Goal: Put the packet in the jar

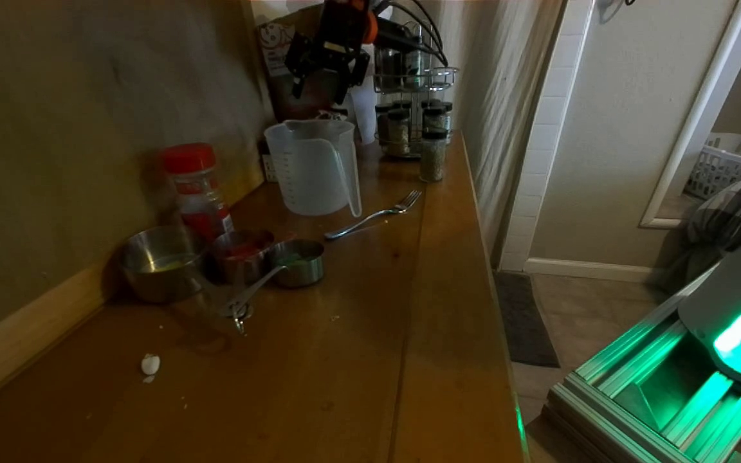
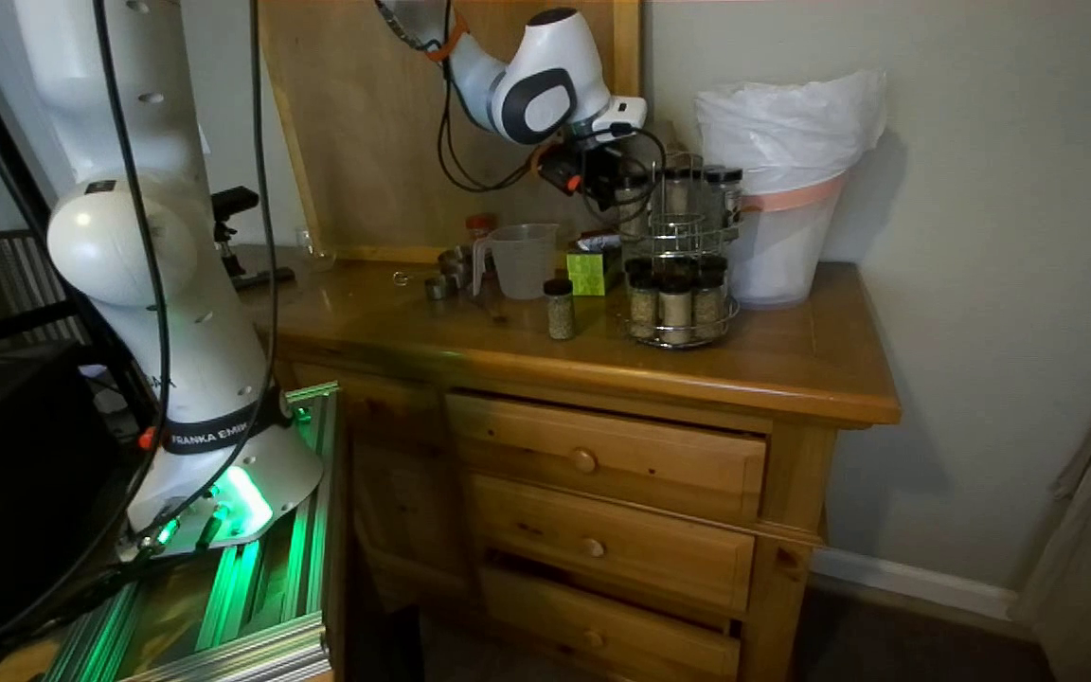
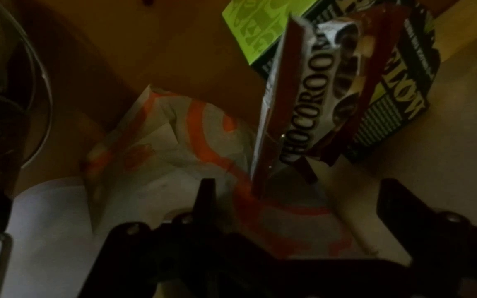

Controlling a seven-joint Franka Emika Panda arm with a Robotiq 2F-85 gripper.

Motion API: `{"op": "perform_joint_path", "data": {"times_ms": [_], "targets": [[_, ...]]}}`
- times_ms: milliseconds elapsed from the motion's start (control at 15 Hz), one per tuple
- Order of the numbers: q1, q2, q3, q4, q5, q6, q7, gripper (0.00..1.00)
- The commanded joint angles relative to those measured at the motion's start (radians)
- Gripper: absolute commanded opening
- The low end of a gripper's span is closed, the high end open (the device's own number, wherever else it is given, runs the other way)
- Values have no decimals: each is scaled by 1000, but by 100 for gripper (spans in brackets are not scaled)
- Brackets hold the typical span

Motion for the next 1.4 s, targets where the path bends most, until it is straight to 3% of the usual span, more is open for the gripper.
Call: {"op": "perform_joint_path", "data": {"times_ms": [0,467,533,667,733,1333], "targets": [[-8,63,33,60,2,-1,-9,100],[5,48,32,19,-3,32,37,100],[7,41,29,10,-4,35,46,96],[5,30,33,-6,4,45,50,71],[1,26,39,-13,14,46,46,69],[2,-35,47,-94,29,63,78,7]]}}
